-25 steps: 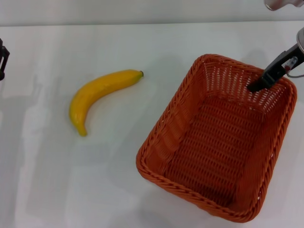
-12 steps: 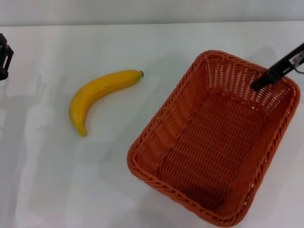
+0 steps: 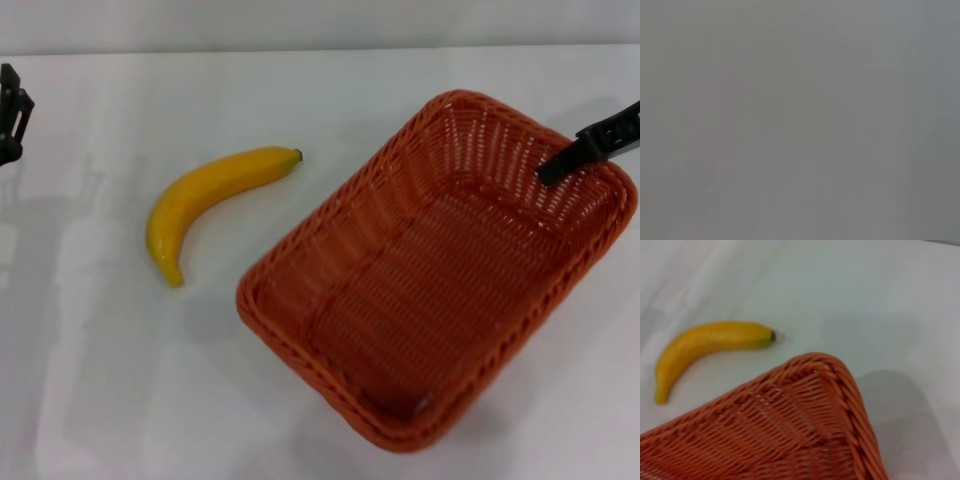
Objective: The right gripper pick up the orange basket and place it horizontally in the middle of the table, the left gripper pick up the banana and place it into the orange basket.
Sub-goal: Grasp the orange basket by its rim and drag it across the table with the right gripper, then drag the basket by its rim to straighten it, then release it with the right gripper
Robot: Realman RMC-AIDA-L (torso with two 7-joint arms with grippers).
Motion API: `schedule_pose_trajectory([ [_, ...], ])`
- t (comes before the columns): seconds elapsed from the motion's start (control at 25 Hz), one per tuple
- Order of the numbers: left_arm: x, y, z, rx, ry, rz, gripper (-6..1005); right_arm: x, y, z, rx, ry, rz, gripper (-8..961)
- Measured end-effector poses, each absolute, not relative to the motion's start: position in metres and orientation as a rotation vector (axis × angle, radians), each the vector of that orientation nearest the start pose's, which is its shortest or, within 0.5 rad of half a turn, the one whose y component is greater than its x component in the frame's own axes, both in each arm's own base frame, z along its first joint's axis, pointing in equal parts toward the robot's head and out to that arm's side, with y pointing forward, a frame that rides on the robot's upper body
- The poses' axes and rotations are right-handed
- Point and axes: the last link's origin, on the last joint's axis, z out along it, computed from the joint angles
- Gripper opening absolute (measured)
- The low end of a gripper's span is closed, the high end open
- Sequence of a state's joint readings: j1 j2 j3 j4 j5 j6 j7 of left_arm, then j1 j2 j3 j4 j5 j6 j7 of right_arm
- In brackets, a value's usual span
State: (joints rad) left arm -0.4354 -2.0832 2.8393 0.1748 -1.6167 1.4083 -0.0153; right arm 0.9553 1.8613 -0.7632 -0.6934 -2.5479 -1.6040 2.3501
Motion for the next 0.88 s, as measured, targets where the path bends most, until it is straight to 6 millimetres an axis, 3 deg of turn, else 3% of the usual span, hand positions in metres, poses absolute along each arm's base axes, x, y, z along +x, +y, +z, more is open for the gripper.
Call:
schedule_pose_trajectory([
  [0.44,-0.327,0.321,0.010,-1.370,-0.445,-0.723,859,0.226,0.424,0.100,-2.473,1.528,0.133,172],
  [0.88,-0.325,0.325,0.012,-1.372,-0.437,-0.721,859,0.268,0.410,0.111,-2.287,1.652,0.333,190],
])
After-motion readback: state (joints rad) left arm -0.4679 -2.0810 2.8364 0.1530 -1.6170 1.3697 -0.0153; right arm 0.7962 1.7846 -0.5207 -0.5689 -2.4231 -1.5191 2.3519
